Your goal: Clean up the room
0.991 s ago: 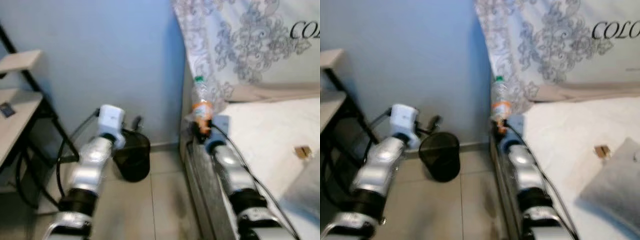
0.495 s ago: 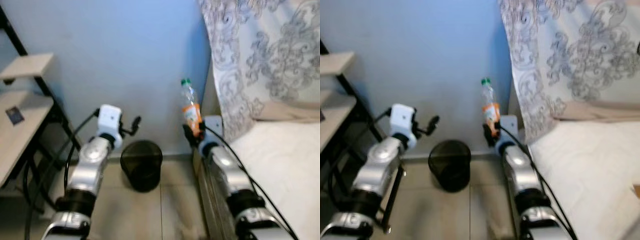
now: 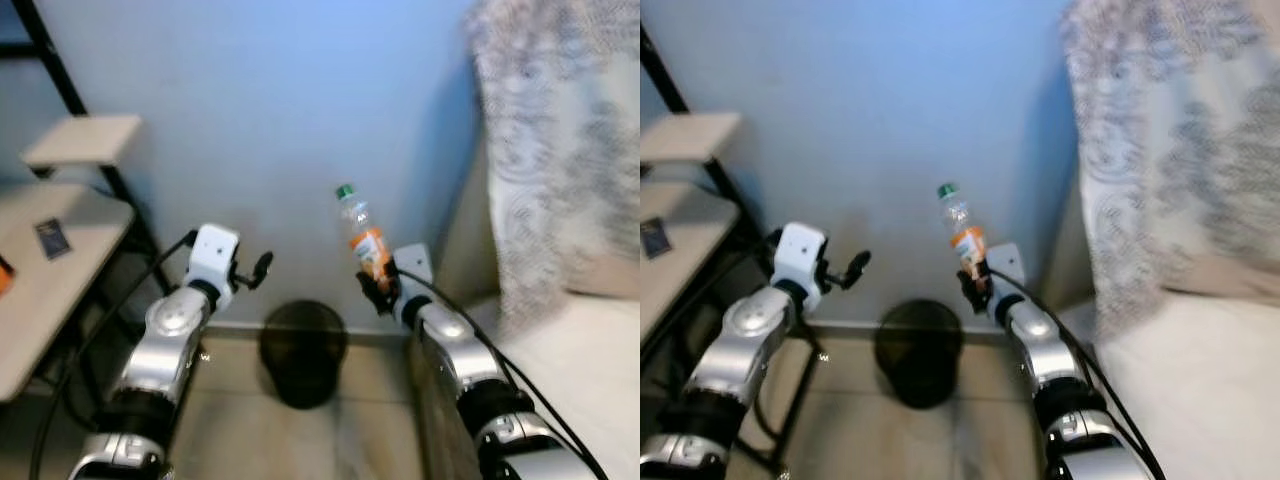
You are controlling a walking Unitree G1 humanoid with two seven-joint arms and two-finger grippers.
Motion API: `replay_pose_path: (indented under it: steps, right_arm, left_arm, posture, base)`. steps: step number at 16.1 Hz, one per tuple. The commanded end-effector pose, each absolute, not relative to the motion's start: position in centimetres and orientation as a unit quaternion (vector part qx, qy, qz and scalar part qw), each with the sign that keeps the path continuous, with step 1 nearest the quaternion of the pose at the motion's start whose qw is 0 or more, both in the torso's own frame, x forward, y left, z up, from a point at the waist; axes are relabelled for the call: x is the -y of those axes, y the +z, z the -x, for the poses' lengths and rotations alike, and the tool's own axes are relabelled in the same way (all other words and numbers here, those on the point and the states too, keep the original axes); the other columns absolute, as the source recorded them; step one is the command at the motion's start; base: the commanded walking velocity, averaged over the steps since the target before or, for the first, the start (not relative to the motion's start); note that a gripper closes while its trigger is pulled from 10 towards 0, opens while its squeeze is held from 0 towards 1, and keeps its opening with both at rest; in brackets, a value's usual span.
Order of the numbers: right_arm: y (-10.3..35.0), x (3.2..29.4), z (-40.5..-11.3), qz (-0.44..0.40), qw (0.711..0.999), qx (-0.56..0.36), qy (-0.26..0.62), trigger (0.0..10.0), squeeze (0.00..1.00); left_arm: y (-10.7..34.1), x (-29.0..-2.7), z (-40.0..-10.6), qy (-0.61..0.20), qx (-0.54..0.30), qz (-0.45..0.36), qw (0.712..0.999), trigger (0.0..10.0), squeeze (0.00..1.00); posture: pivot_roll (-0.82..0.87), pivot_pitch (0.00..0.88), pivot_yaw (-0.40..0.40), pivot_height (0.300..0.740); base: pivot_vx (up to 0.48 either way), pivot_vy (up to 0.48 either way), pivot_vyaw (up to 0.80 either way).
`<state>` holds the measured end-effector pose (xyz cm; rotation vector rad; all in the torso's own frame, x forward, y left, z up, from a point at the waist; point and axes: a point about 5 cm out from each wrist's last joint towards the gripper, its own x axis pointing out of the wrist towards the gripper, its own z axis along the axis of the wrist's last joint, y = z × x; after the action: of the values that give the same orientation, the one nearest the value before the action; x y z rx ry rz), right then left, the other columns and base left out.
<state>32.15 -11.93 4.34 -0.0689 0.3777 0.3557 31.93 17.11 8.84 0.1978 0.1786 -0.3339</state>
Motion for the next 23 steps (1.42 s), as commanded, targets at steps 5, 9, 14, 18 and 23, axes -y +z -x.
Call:
replay_pose_path:
  steps: [5,9,14,18,23]
  right_arm:
    - [3.4,13.7,-31.9,0.1,0.958,-0.203,0.178,10.0,0.0]
    - [2.3,14.3,-31.3,0.11,0.951,-0.231,0.175,10.0,0.0]
    - [0.7,14.0,-30.0,0.157,0.929,-0.262,0.211,10.0,0.0]
    - [-0.9,14.1,-28.4,0.188,0.914,-0.285,0.219,10.0,0.0]
    - [-1.4,12.8,-28.3,0.196,0.906,-0.307,0.217,10.0,0.0]
  left_arm:
    - [8.9,-15.9,-31.8,-0.205,-0.085,-0.121,0.968,10.0,0.0]
    - [8.6,-15.5,-31.5,-0.234,-0.09,-0.137,0.958,10.0,0.0]
    - [7.7,-15.0,-29.8,-0.311,-0.108,-0.181,0.927,10.0,0.0]
    - [6.7,-14.1,-27.6,-0.399,-0.123,-0.214,0.883,10.0,0.0]
    - [6.2,-14.3,-26.7,-0.432,-0.144,-0.249,0.855,10.0,0.0]
  posture:
    - [-0.01,0.0,0.057,0.74]
    - [0.0,0.0,0.055,0.74]
    - [0.0,0.0,0.053,0.74]
    - [0.0,0.0,0.058,0.74]
    - [0.0,0.0,0.068,0.74]
  base:
    - [0.382,0.0,0.32]
    - [0.366,0.0,0.15]
    - [0.118,0.0,0.0]
    - [0.0,0.0,0.0]
    - [0.0,0.0,0.0]
